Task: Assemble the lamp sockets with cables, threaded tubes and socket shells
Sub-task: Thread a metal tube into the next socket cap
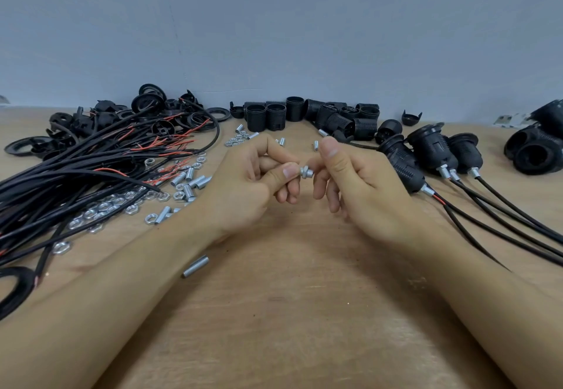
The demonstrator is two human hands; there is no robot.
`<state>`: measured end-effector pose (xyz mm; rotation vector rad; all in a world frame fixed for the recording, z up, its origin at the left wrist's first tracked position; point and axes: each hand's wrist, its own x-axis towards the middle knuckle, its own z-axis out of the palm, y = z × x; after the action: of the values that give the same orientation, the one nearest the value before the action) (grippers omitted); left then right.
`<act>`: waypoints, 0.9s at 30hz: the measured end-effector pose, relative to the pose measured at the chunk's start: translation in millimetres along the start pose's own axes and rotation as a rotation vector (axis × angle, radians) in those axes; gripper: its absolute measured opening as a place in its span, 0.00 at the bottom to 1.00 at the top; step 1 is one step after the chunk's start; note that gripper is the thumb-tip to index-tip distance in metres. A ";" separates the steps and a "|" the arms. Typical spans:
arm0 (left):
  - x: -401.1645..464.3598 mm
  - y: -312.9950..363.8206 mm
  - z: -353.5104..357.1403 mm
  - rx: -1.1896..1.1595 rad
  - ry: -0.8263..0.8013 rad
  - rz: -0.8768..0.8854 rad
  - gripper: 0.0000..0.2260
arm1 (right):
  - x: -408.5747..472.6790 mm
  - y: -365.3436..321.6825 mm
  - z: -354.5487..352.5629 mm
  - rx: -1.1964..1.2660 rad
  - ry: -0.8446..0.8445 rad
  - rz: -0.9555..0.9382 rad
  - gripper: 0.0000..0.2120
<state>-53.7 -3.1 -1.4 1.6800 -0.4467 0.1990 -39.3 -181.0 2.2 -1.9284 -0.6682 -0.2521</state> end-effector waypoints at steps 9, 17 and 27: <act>-0.4 -1.2 -0.3 0.016 -0.064 -0.019 0.04 | 0.8 -0.7 -1.5 -0.005 0.003 0.017 0.20; 0.1 -6.2 -1.7 0.004 -0.097 -0.046 0.02 | 1.4 -0.2 -3.4 0.134 -0.069 0.068 0.08; -0.2 -9.6 -6.5 0.273 -0.099 -0.071 0.05 | 2.9 4.3 -7.5 0.250 -0.317 0.261 0.11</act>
<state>-49.2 4.3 -9.2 1.9771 -0.4480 0.1293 -33.7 -188.1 3.5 -1.8036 -0.6111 0.2937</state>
